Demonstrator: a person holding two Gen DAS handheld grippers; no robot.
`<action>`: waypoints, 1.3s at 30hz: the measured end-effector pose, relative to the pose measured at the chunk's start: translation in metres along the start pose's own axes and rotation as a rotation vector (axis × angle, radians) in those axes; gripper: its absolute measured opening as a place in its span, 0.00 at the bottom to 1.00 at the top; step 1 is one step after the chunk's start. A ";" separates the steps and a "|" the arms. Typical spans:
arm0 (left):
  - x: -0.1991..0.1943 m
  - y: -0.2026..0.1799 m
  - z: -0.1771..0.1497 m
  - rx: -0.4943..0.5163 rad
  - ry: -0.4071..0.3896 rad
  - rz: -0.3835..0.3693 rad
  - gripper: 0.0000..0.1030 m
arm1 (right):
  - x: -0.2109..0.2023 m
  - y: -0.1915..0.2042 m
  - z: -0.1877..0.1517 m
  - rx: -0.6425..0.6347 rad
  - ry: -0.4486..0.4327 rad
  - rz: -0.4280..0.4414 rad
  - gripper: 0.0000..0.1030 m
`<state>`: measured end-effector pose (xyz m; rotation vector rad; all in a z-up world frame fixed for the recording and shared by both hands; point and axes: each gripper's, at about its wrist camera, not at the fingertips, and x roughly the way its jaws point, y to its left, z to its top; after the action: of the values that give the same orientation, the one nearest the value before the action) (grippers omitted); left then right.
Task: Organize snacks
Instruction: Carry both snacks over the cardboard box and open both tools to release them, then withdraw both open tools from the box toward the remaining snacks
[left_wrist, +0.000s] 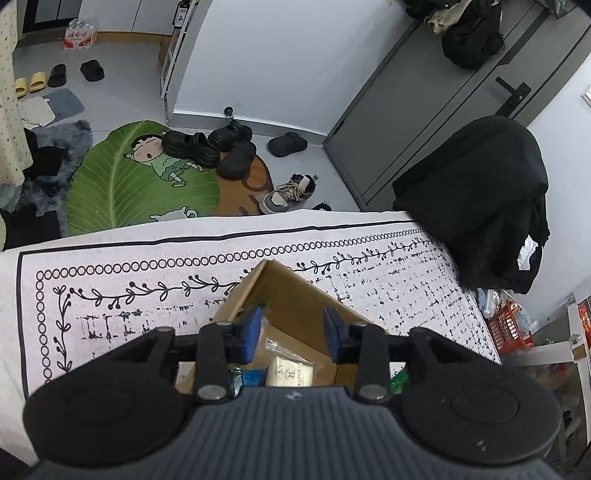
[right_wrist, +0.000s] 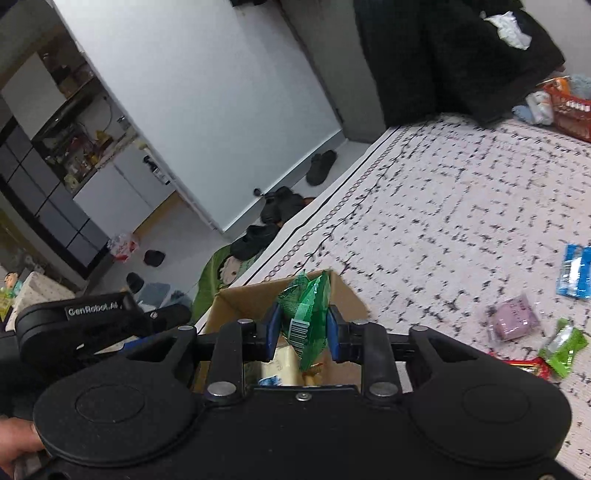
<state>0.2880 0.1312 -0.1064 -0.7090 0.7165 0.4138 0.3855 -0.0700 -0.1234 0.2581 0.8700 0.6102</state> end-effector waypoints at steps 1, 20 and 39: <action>-0.001 -0.001 0.000 0.004 0.000 0.002 0.40 | 0.001 0.001 0.000 -0.004 0.009 0.001 0.31; -0.027 -0.040 -0.027 0.136 -0.005 0.060 0.88 | -0.047 -0.049 0.007 0.126 -0.028 -0.089 0.68; -0.036 -0.094 -0.082 0.207 0.014 0.046 0.89 | -0.086 -0.128 -0.007 0.287 -0.042 -0.155 0.80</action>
<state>0.2794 0.0037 -0.0834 -0.5013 0.7776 0.3710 0.3884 -0.2243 -0.1310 0.4560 0.9272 0.3334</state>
